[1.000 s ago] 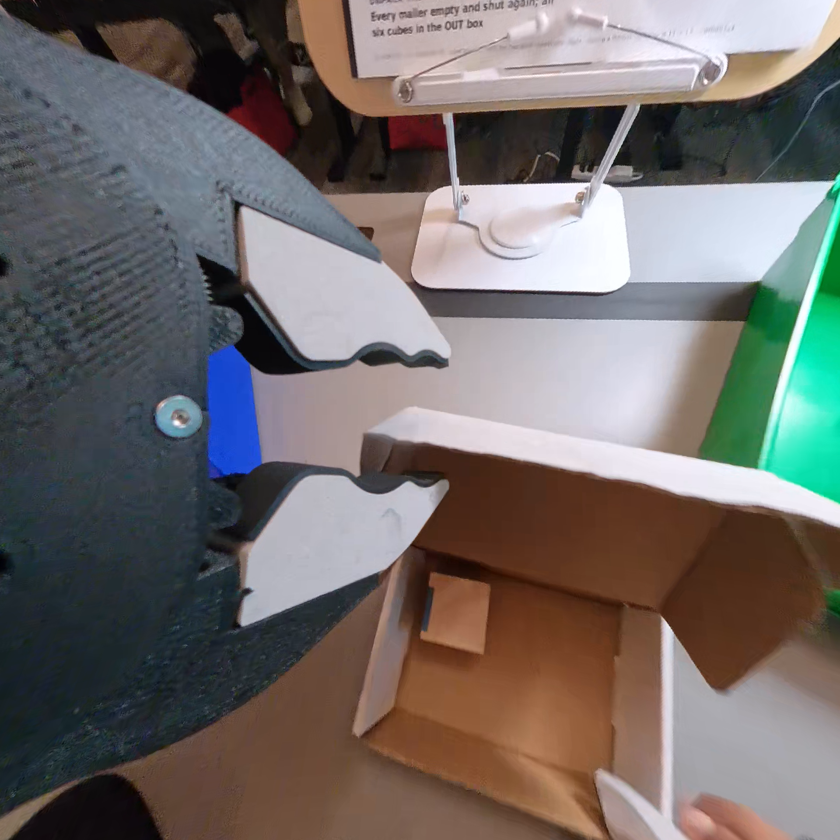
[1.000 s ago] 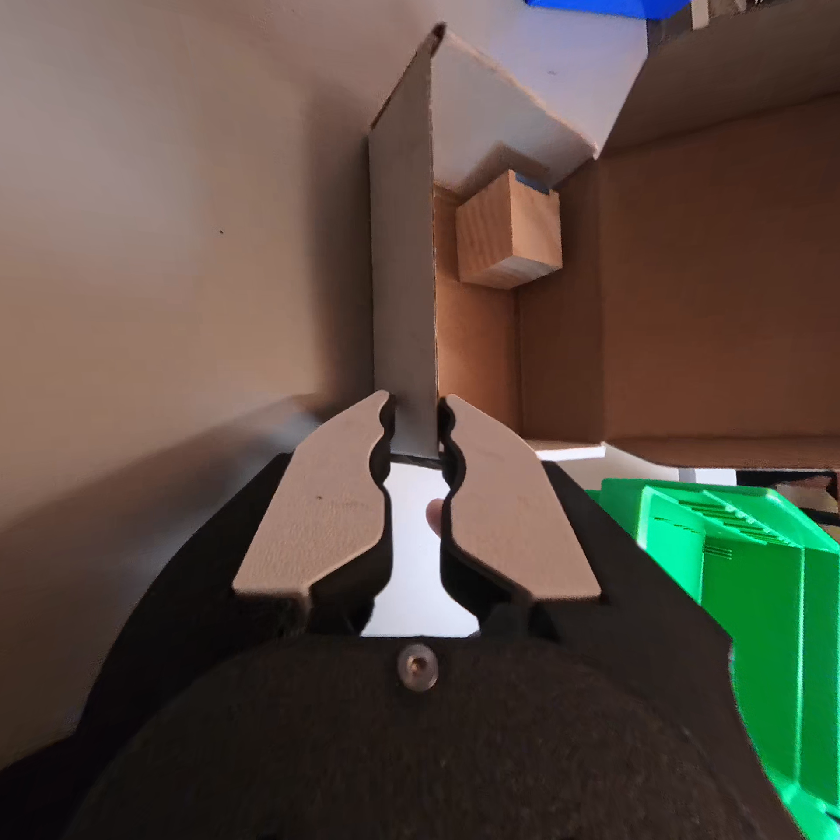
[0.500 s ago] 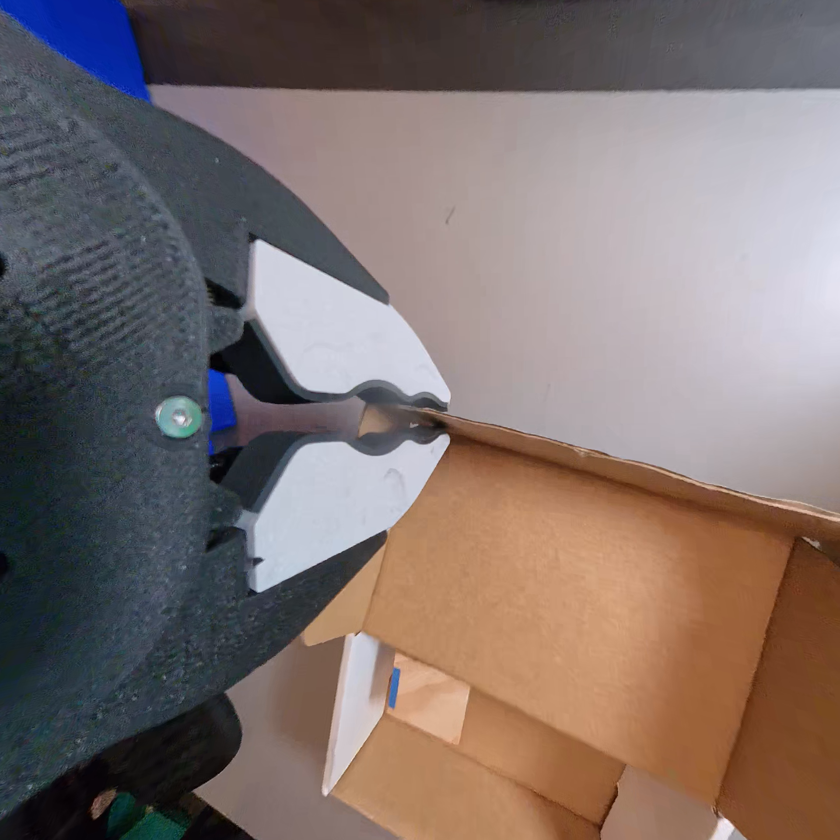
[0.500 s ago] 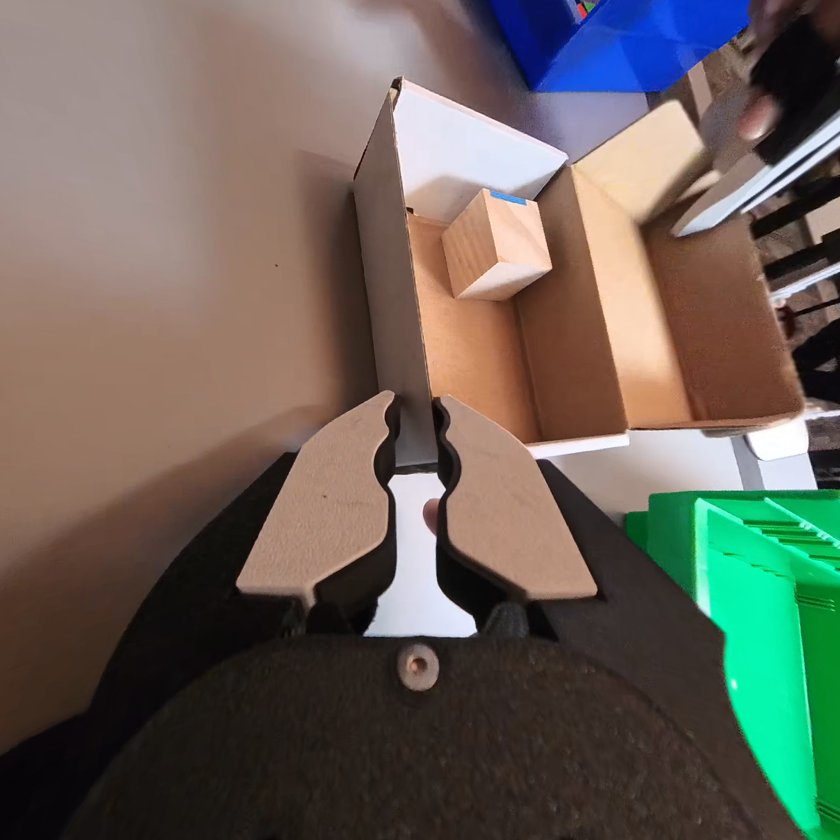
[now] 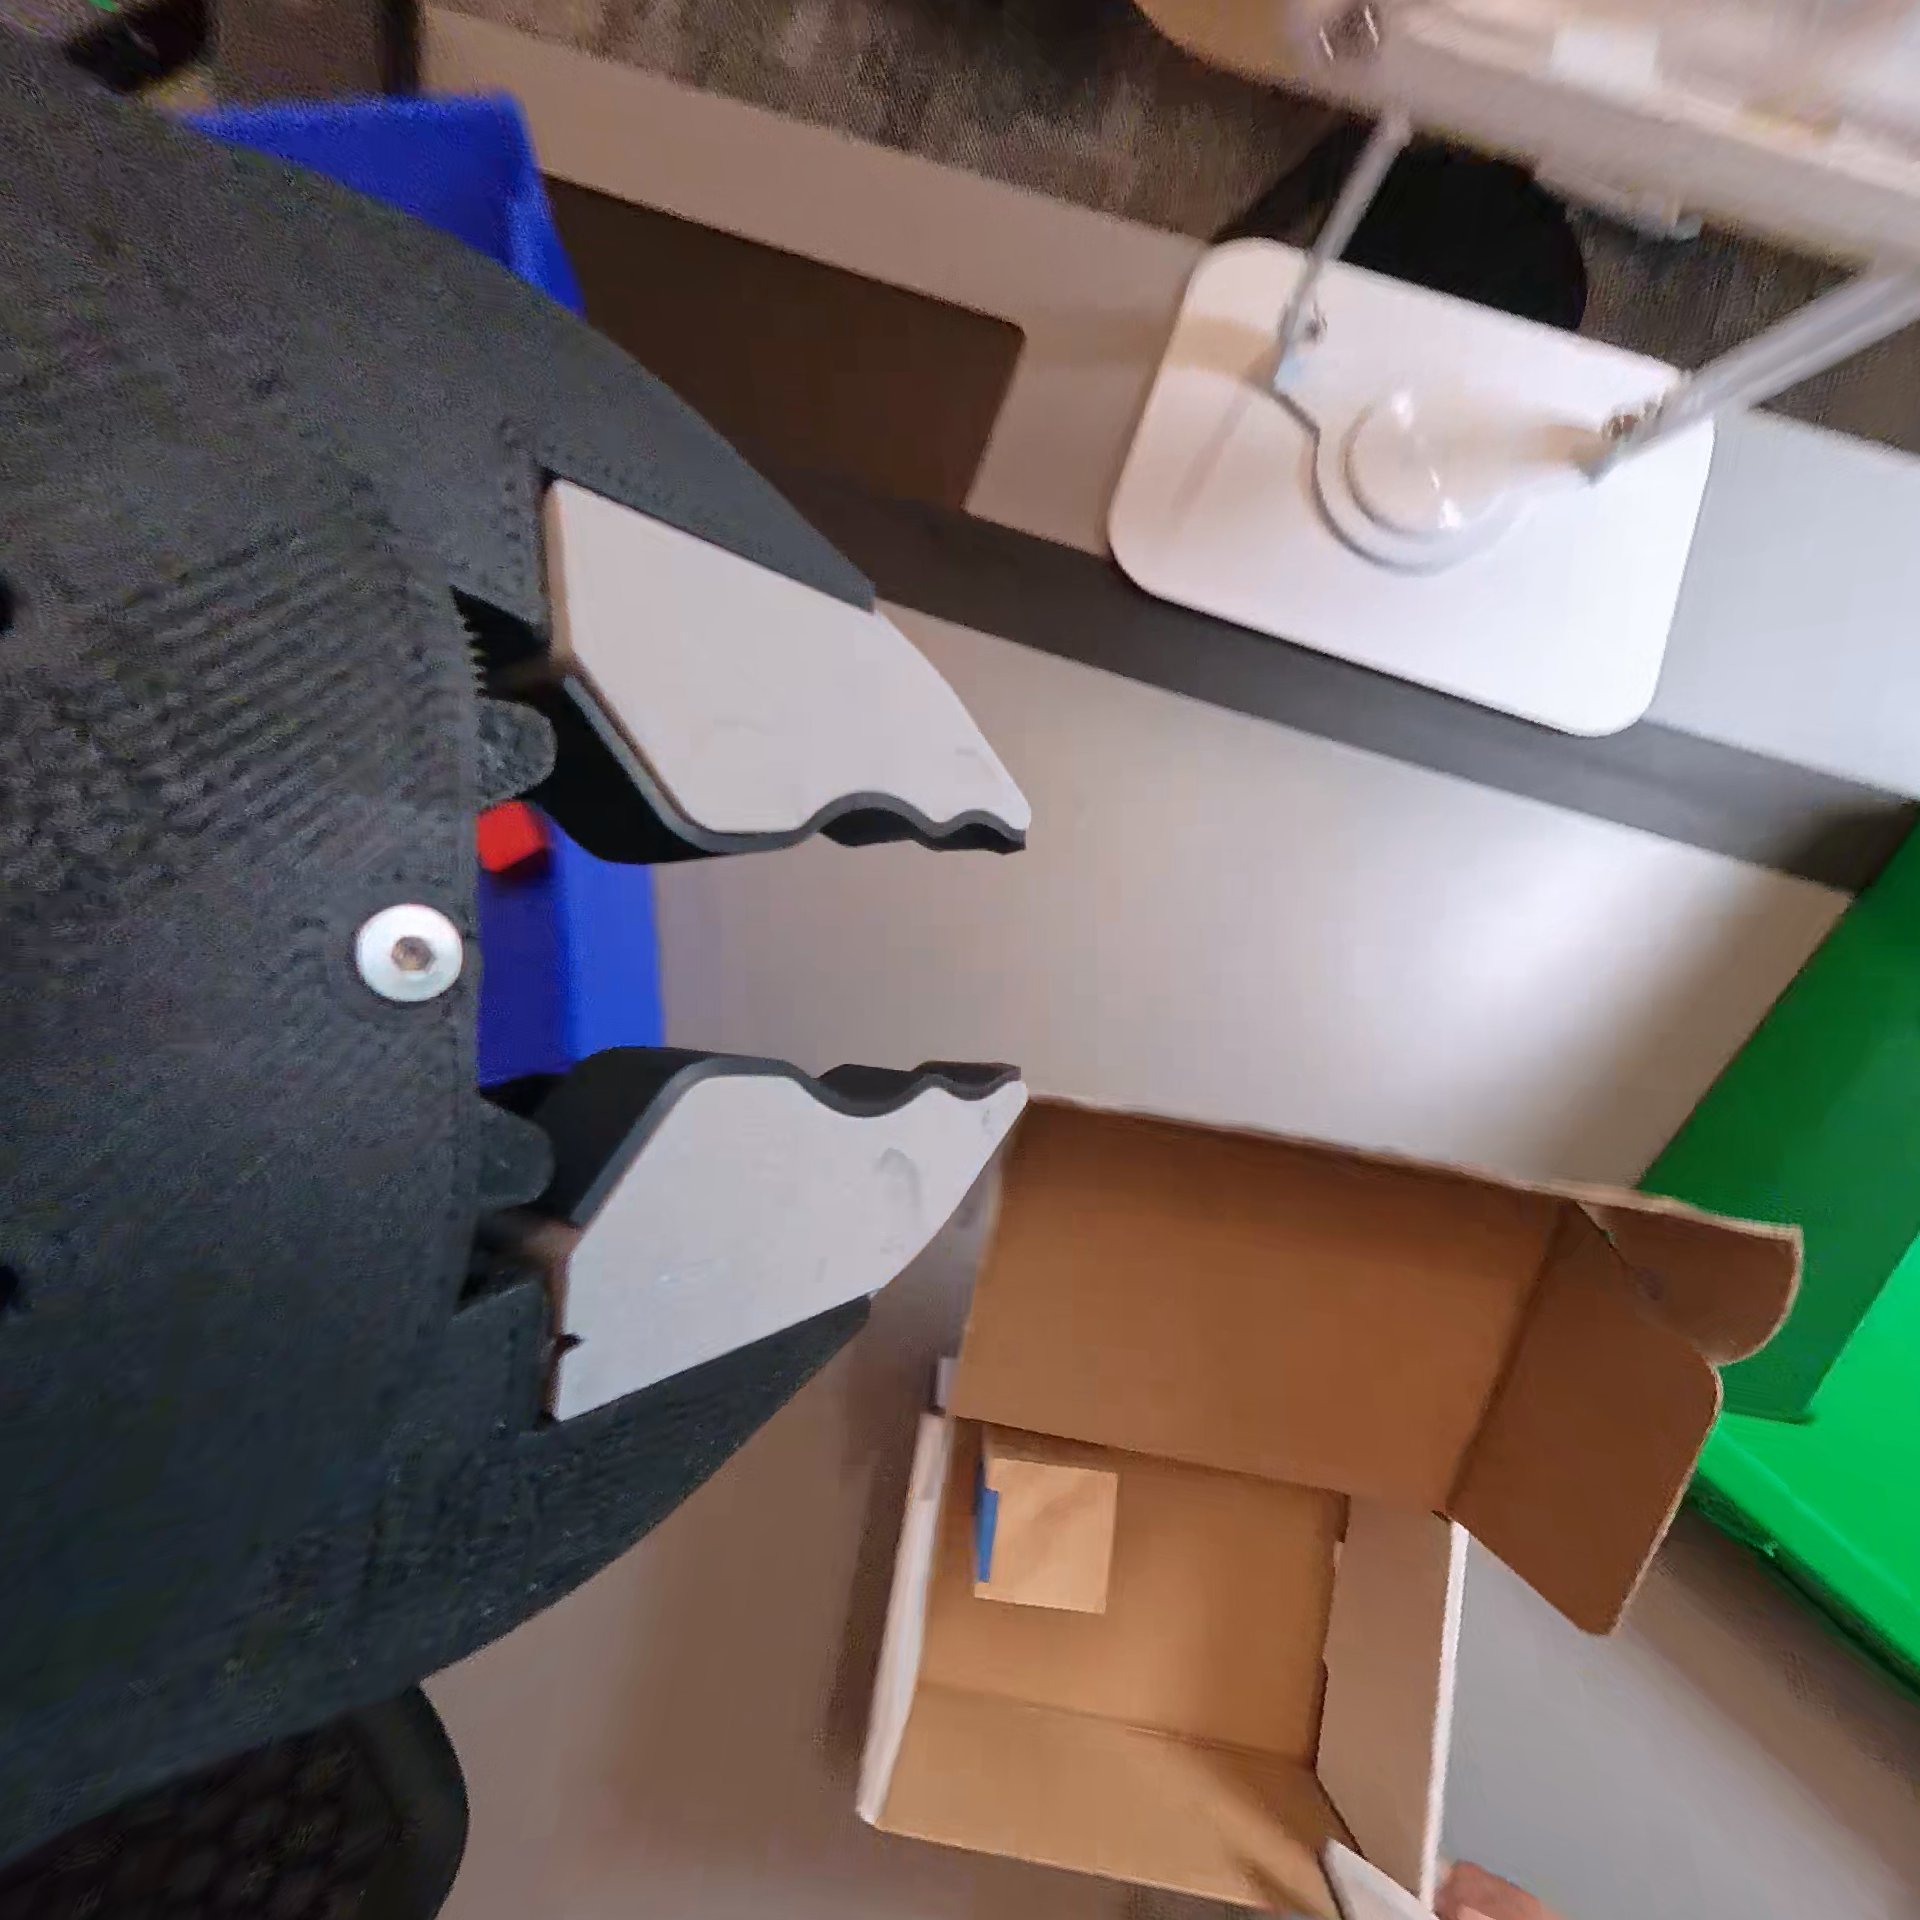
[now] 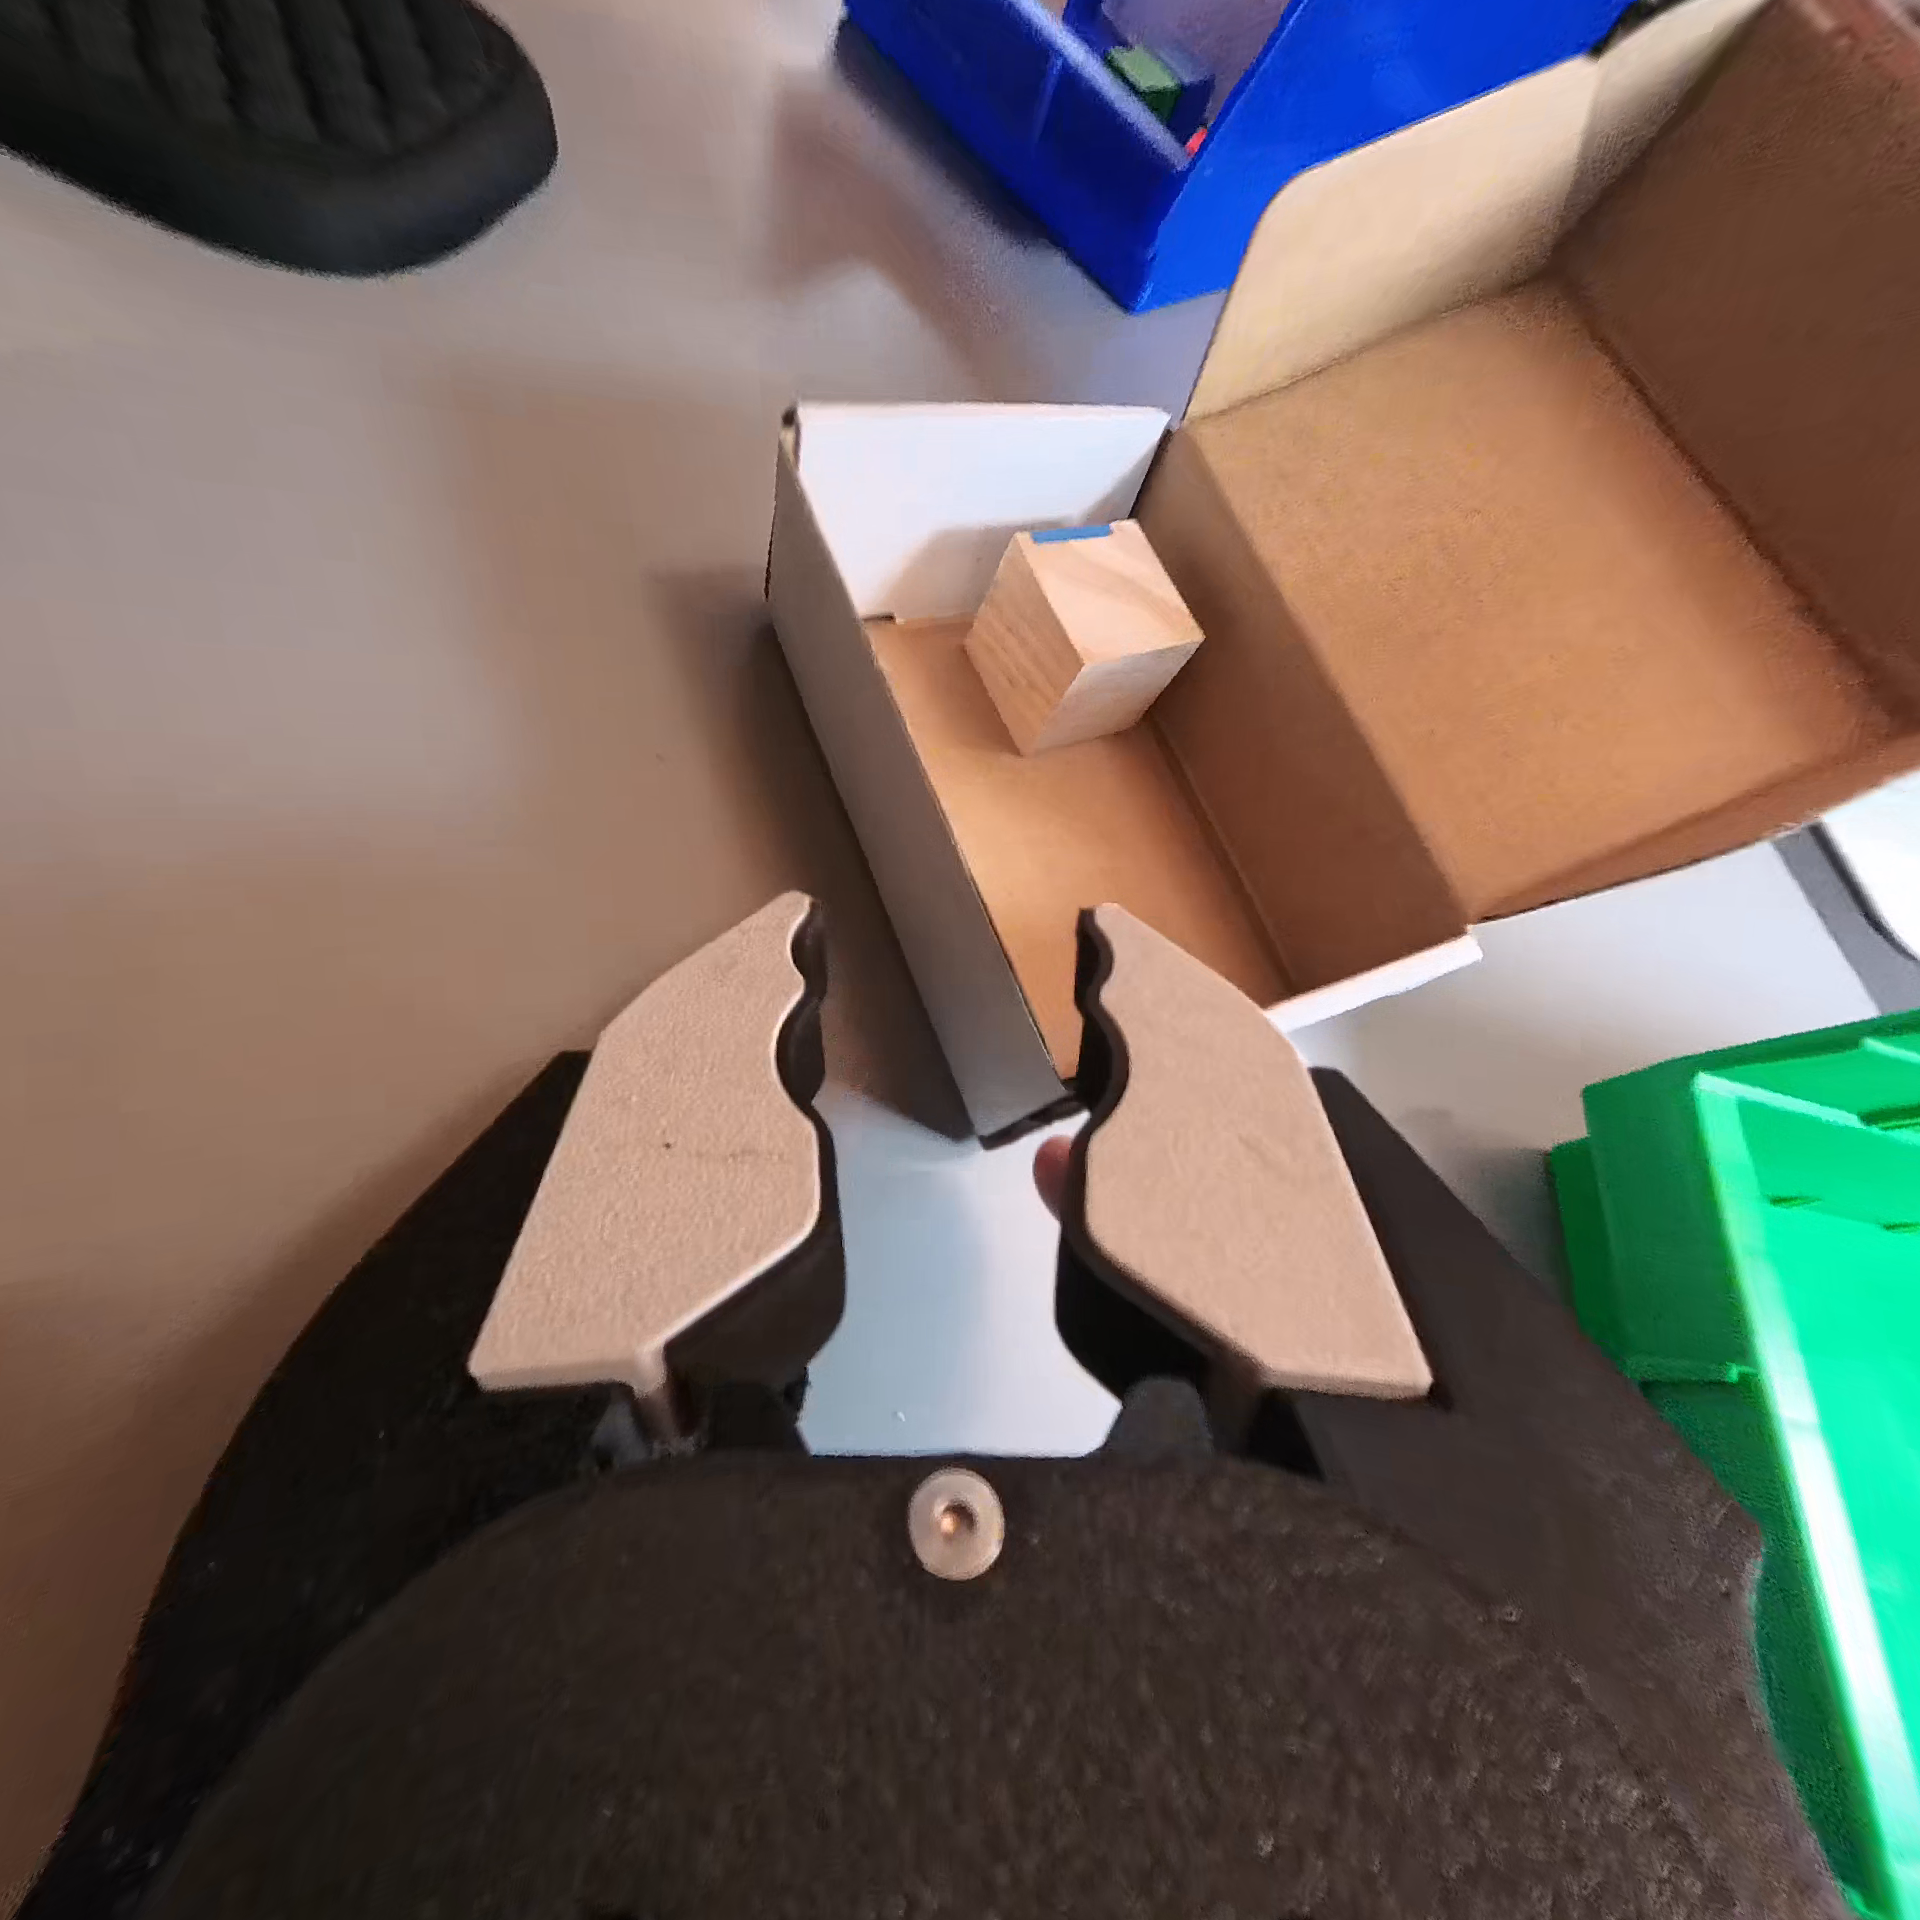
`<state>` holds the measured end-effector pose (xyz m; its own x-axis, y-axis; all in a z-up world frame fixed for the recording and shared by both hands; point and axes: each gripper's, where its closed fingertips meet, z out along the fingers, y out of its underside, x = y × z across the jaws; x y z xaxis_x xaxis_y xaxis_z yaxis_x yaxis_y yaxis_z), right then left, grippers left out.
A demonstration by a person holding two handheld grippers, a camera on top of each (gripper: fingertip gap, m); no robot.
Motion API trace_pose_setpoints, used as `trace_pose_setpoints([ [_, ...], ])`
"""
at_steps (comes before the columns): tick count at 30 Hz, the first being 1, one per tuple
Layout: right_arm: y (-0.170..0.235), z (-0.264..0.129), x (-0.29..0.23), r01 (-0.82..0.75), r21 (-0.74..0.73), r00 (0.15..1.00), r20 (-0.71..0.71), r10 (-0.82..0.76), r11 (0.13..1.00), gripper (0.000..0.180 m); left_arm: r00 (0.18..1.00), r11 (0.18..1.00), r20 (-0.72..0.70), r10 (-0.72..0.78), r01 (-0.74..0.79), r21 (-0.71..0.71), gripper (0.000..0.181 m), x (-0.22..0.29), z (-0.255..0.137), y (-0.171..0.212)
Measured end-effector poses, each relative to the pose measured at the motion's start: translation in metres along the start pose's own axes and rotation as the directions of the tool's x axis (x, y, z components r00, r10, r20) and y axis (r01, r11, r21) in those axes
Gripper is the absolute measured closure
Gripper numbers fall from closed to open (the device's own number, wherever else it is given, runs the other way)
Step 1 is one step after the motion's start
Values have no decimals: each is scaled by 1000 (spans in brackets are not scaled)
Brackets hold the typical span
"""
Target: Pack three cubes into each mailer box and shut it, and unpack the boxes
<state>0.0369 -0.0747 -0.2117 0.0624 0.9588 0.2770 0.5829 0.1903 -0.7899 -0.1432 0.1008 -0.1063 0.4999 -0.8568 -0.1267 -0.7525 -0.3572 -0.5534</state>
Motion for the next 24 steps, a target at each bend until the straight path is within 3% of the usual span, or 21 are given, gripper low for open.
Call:
trace_pose_setpoints([
  [1, -3, -2, 1, -26, 19, 1000, 3, 26, 999, 133, 1000, 1000, 29, -3, 3, 7, 141, -4, -13, 6],
  [6, -13, -12, 7, -95, 78, 996, 9, 94, 992, 130, 988, 997, 133, -80, 82, -8, 139, -27, -67, 57],
  [10, -23, -25, 12, -136, 136, 991, 4, 137, 981, 127, 972, 984, 194, -130, 150, -91, 138, -40, -82, 117],
  [18, -21, -47, 24, -192, 202, 977, -51, 206, 960, 124, 963, 938, 210, -168, 222, -267, 134, -46, -40, 217],
  [24, -5, -45, 28, -223, 177, 968, -73, 238, 959, 124, 944, 898, 239, -226, 297, -326, 138, -68, -20, 250],
])
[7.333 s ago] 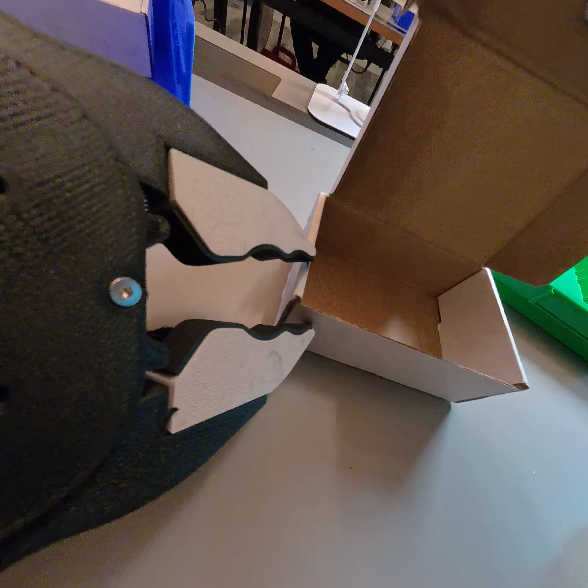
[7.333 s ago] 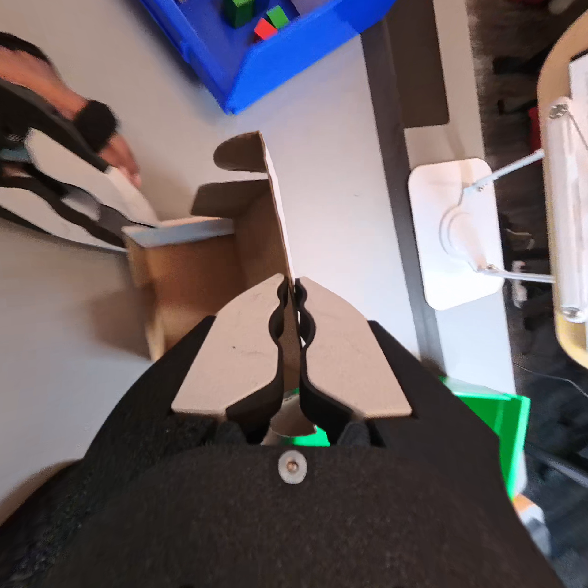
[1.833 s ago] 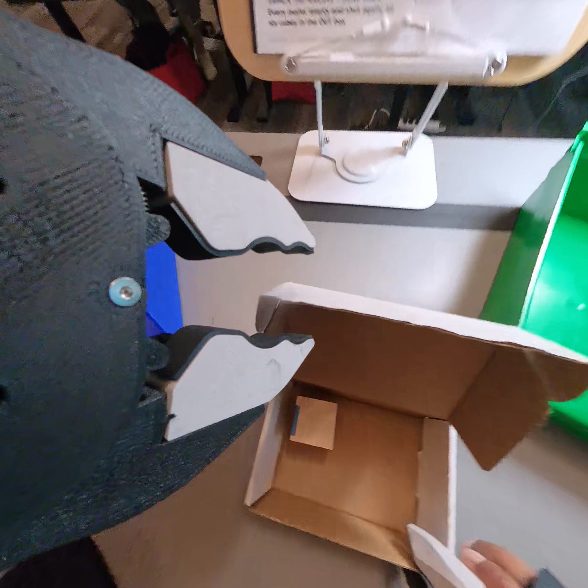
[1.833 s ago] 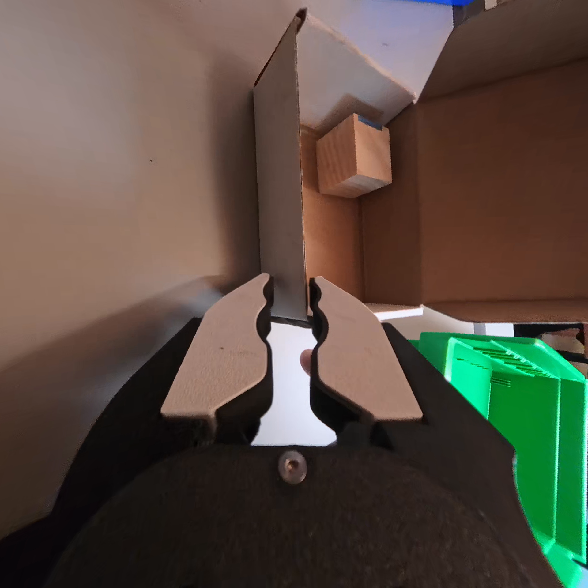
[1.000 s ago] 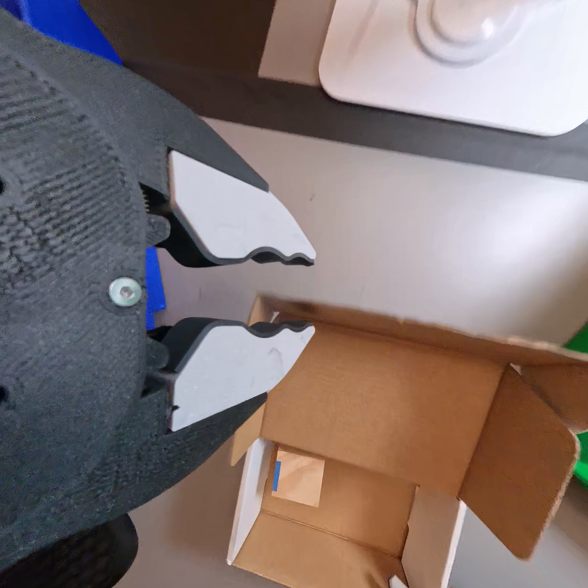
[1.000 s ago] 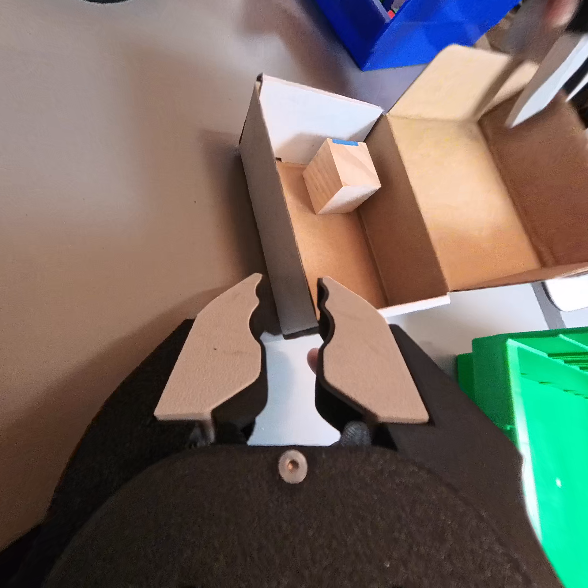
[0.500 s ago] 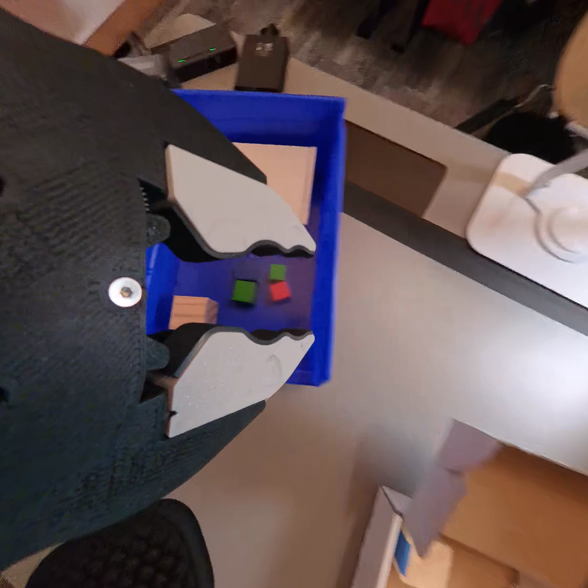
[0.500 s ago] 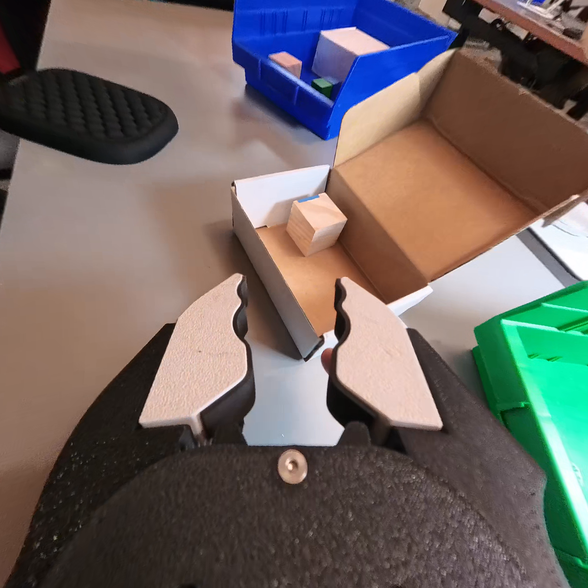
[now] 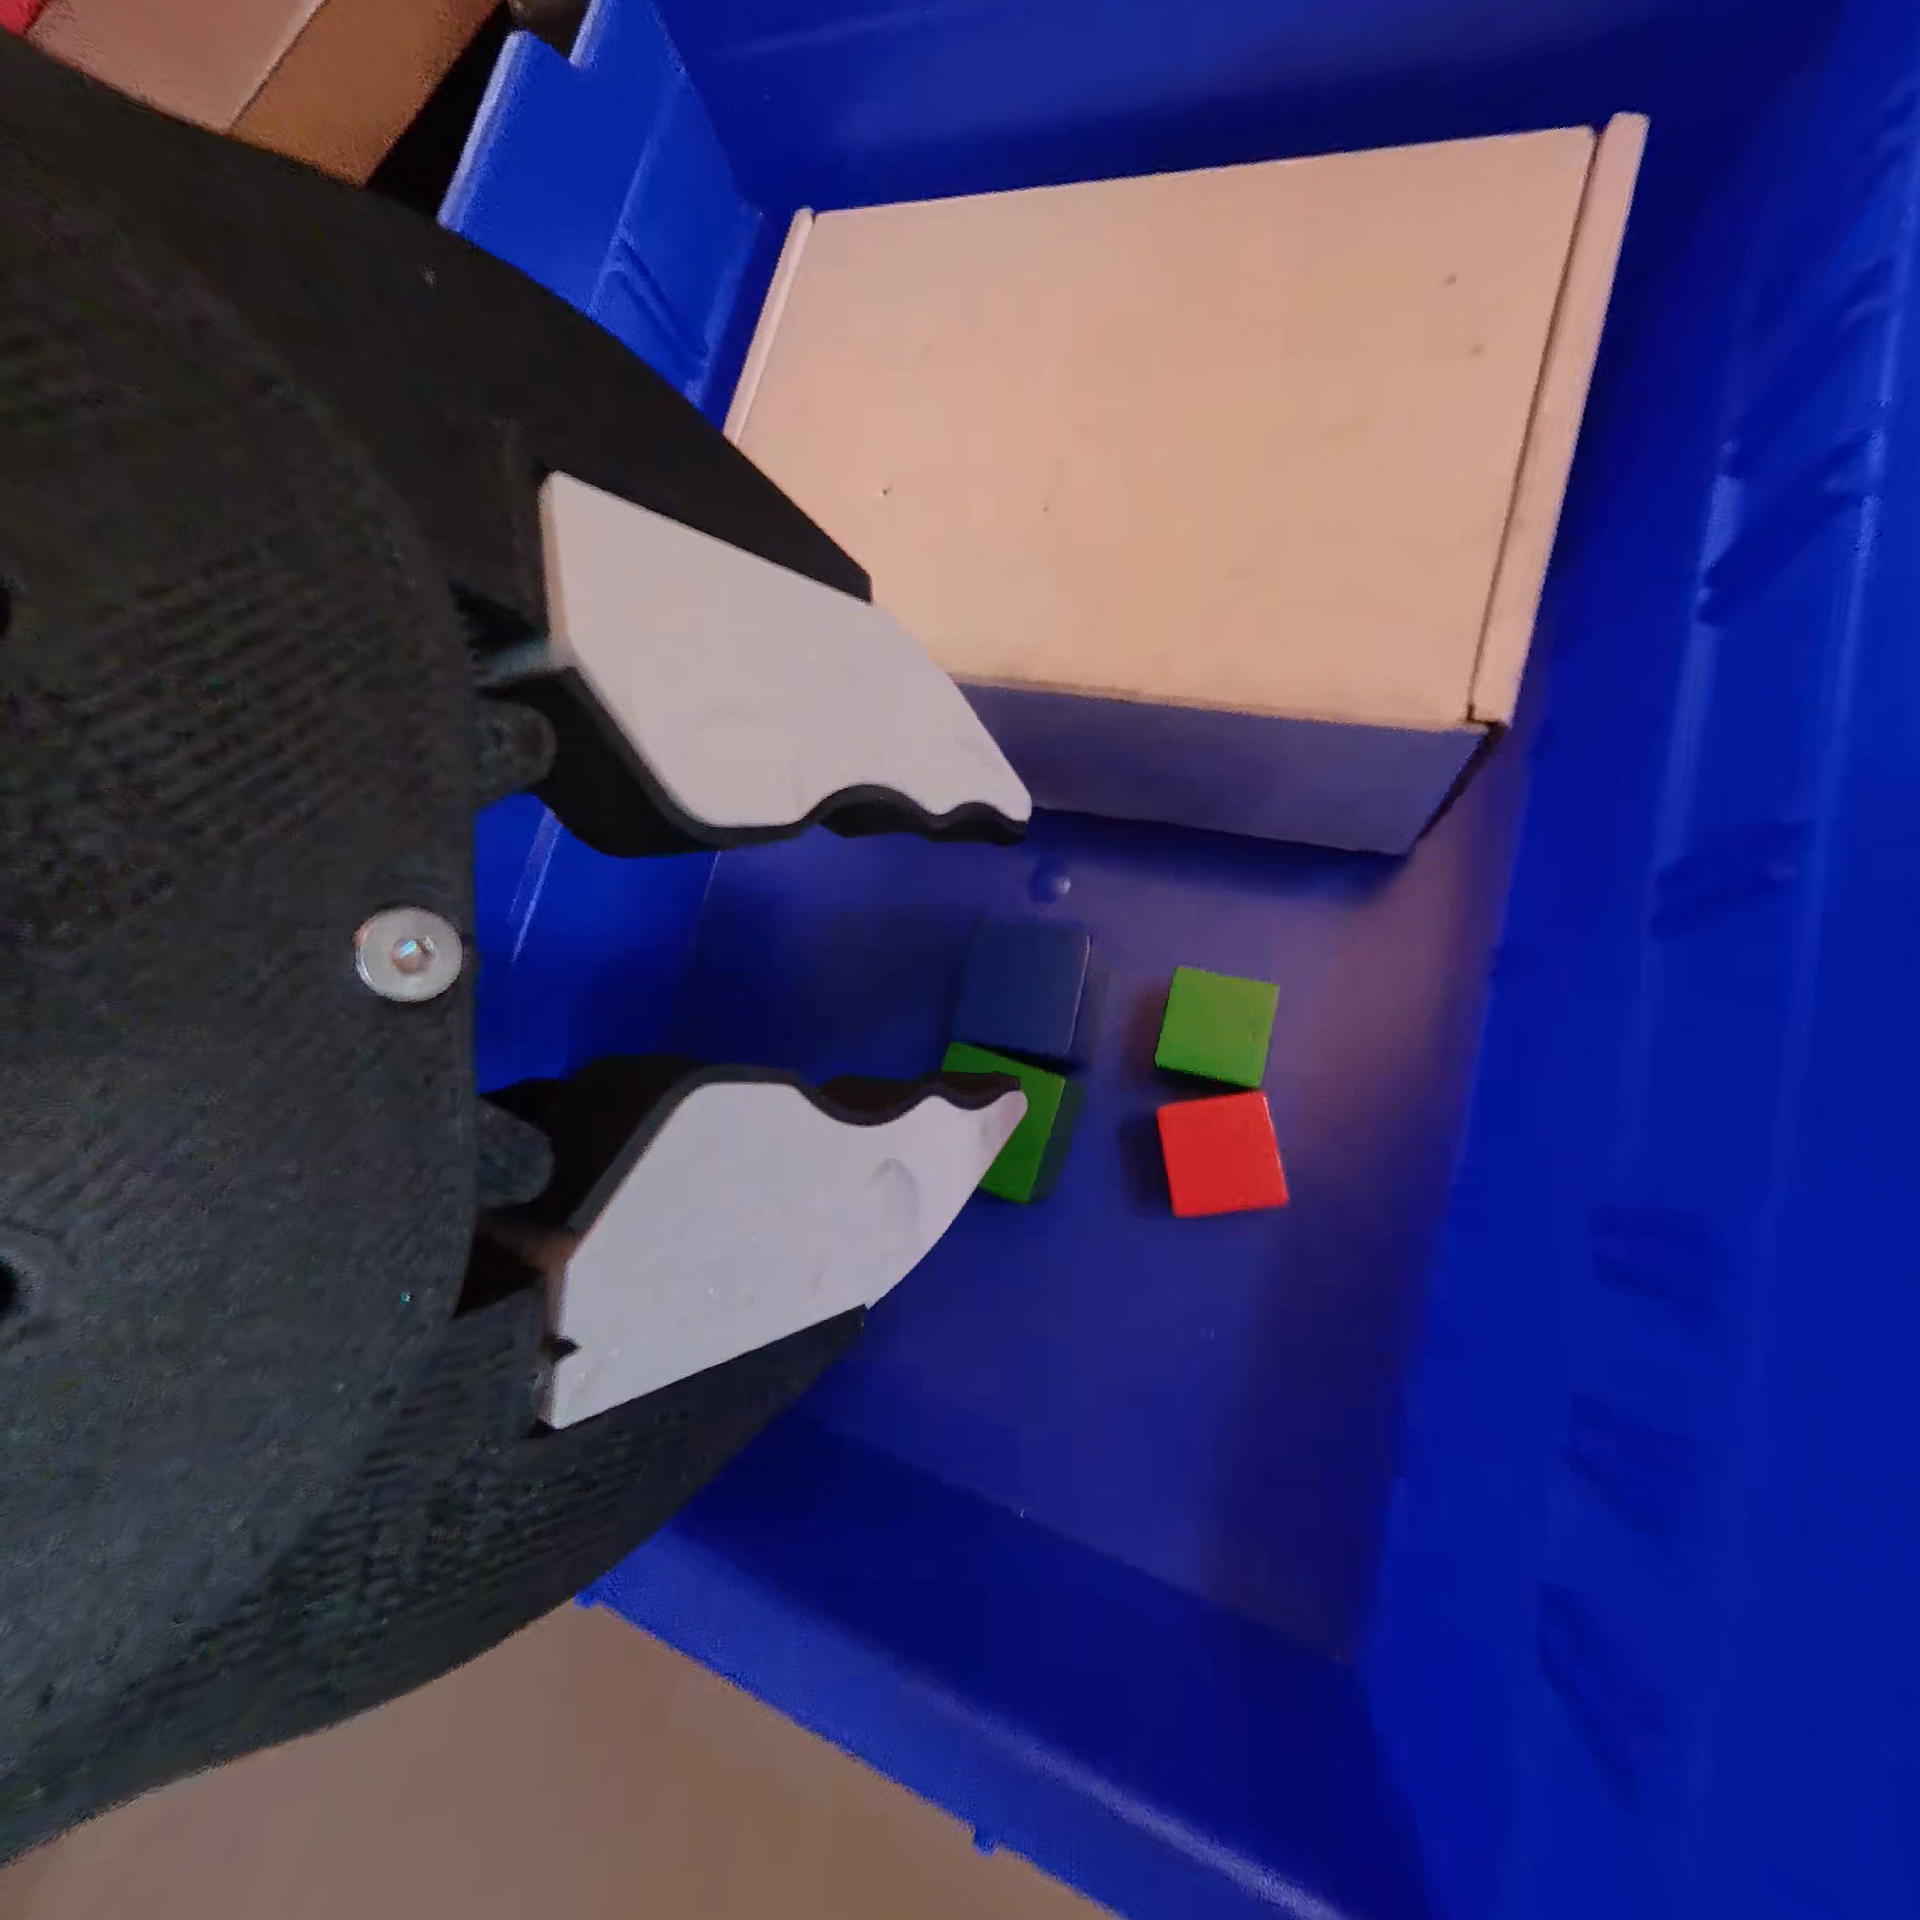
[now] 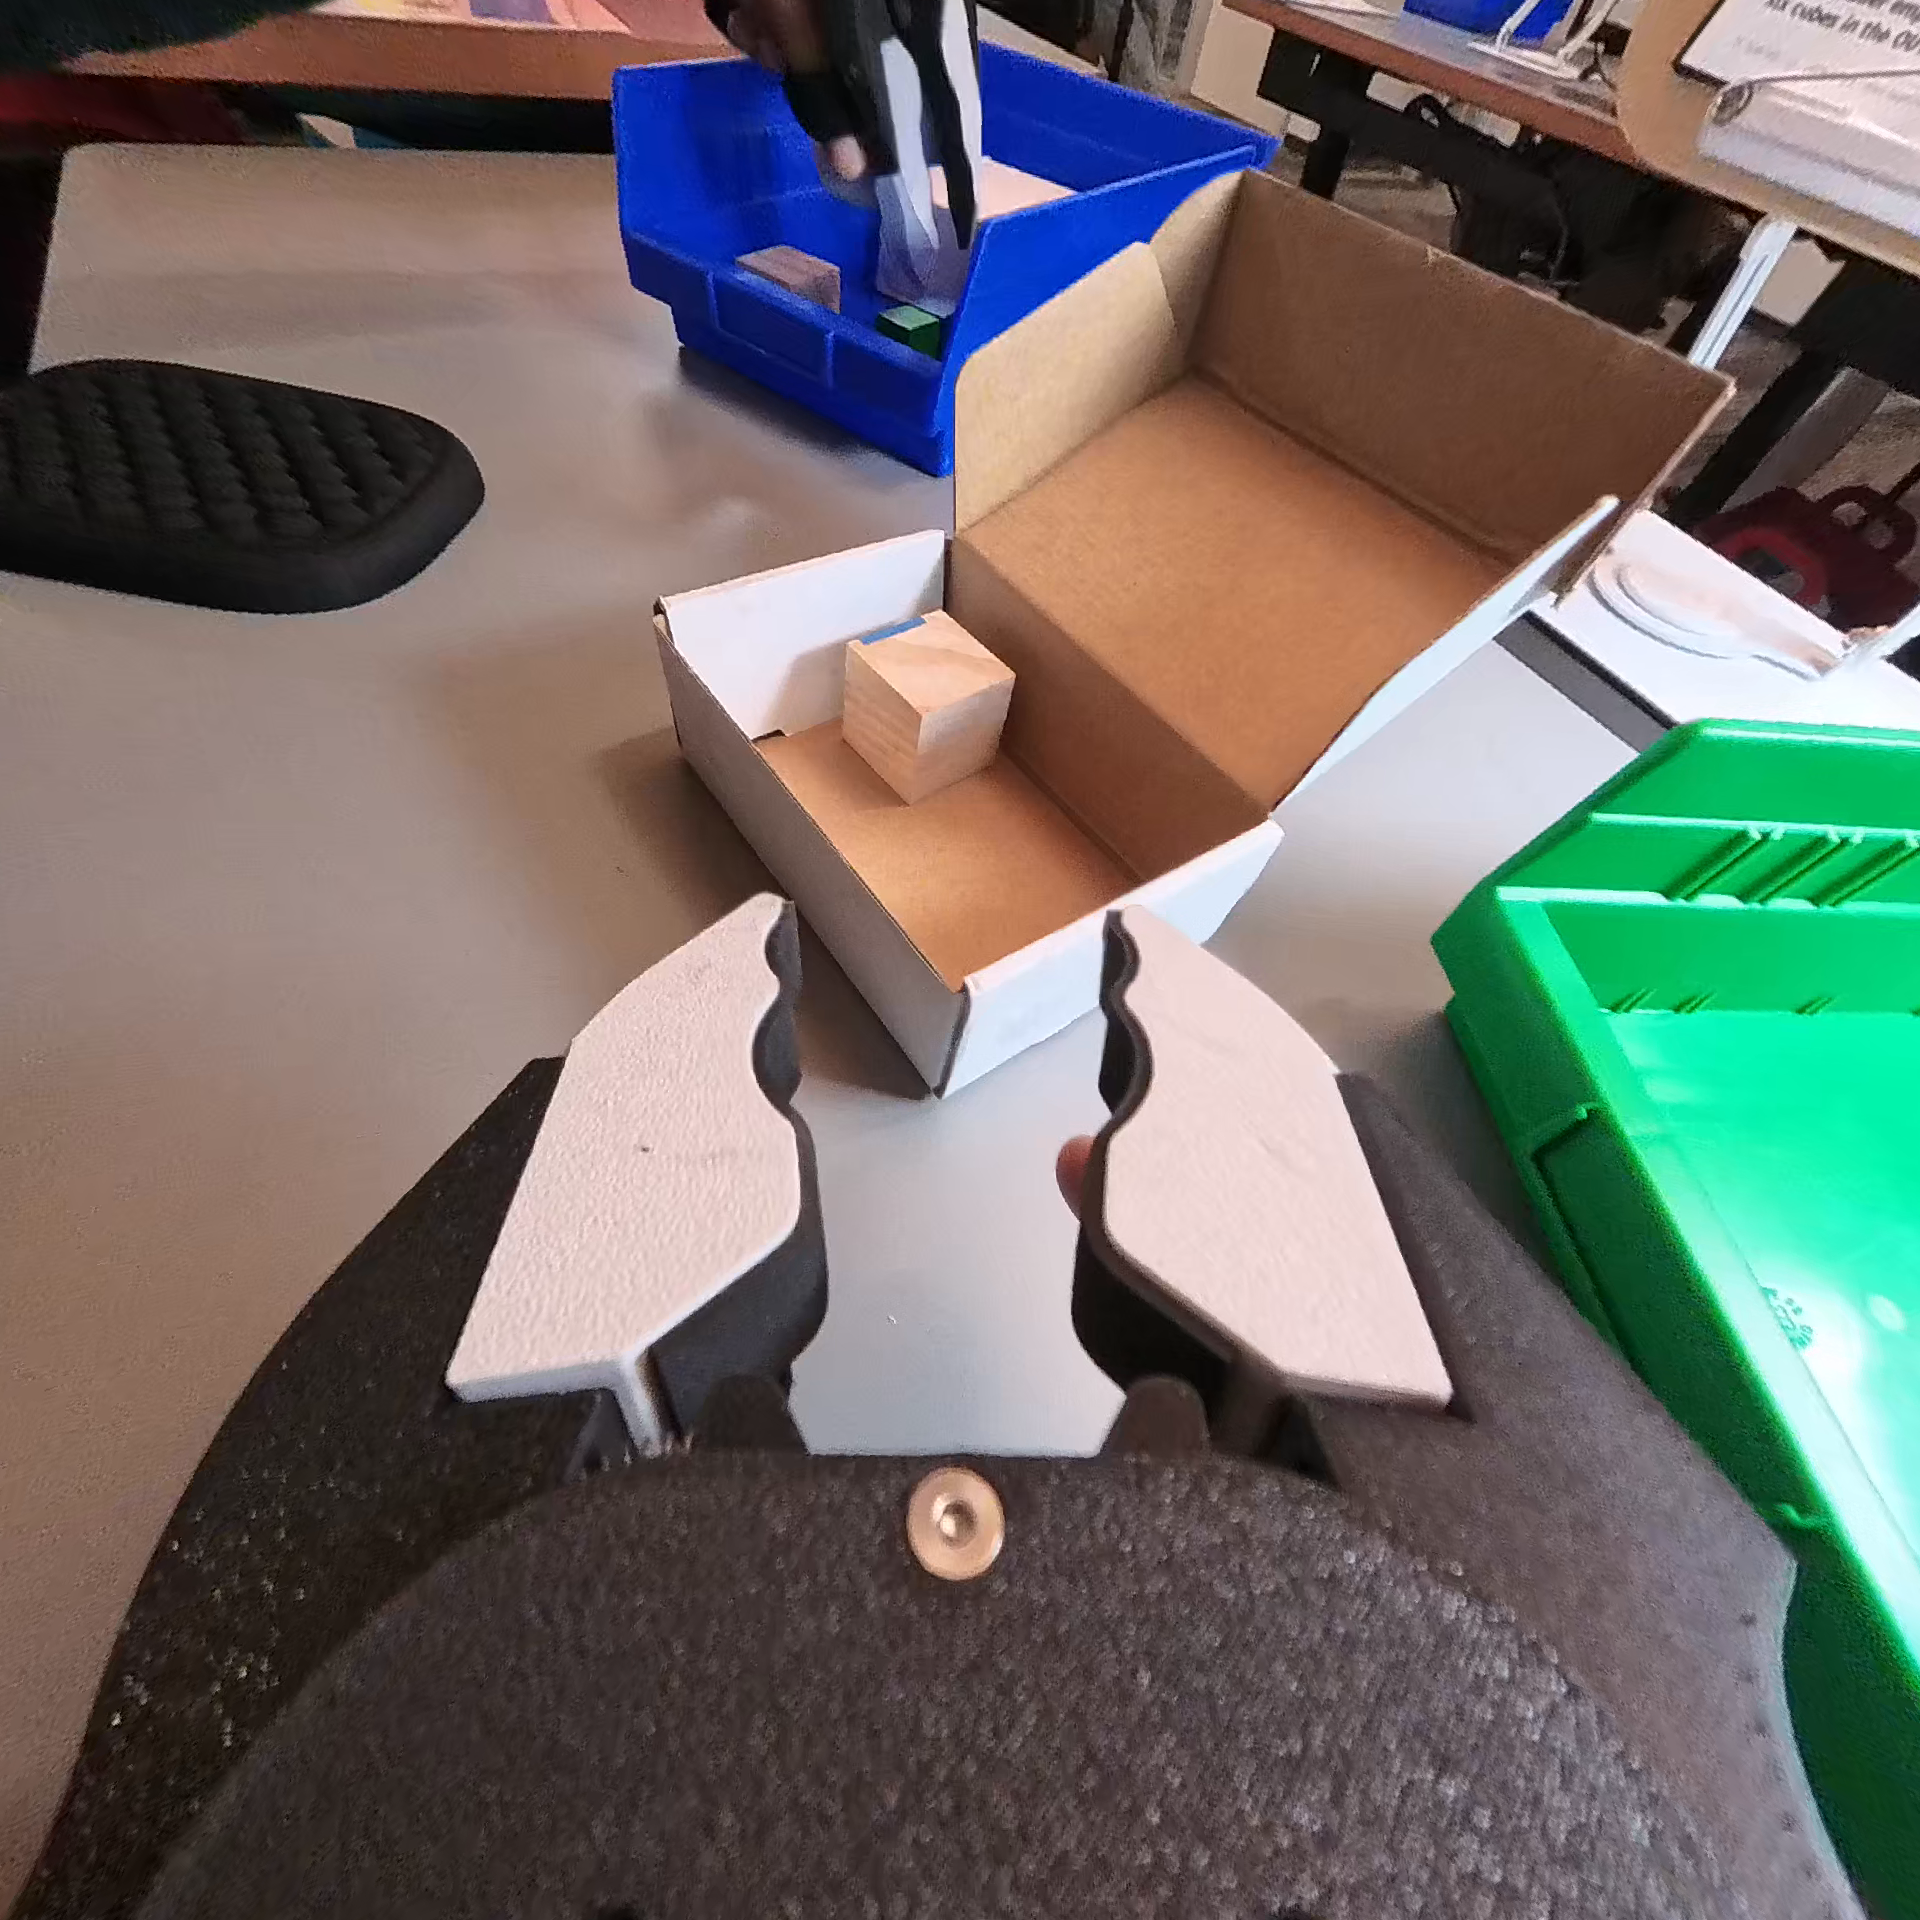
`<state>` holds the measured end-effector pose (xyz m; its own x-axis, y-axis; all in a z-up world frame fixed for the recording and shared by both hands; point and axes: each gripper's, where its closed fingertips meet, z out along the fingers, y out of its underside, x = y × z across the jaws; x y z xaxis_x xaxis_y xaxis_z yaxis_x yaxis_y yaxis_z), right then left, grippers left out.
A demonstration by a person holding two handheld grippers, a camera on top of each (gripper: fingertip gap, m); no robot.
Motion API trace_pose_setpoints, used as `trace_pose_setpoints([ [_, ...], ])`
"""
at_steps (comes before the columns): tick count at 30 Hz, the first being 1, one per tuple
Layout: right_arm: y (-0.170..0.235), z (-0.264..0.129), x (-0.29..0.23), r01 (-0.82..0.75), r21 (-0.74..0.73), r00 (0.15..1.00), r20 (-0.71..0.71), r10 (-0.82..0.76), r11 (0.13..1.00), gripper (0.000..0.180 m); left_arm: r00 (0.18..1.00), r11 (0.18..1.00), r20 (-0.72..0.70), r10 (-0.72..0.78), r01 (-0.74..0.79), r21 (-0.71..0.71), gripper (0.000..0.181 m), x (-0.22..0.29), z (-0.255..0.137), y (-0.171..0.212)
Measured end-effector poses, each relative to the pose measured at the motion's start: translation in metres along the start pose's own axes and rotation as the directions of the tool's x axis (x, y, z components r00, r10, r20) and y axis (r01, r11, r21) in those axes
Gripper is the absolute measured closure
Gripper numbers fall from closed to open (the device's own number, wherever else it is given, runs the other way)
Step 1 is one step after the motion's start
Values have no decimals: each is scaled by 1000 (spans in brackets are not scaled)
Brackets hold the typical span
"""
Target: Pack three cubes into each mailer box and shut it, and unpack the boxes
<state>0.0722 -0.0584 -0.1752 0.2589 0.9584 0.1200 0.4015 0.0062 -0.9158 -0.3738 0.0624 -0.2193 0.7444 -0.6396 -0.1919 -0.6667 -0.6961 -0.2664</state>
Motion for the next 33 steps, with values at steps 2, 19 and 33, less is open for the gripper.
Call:
trace_pose_setpoints([
  [2, 2, 0, 2, -5, -2, 1000, -5, 5, 1000, 124, 1000, 1000, 0, -5, 5, -20, 138, -5, 6, 3],
  [19, 6, -1, 5, -16, -5, 1000, -9, 16, 1000, 125, 991, 997, -128, 25, -34, -69, 128, 11, 6, 3],
  [33, 10, 1, 4, -16, -17, 1000, -2, 15, 1000, 126, 992, 987, -106, 61, -76, -144, 132, 8, 22, 10],
])
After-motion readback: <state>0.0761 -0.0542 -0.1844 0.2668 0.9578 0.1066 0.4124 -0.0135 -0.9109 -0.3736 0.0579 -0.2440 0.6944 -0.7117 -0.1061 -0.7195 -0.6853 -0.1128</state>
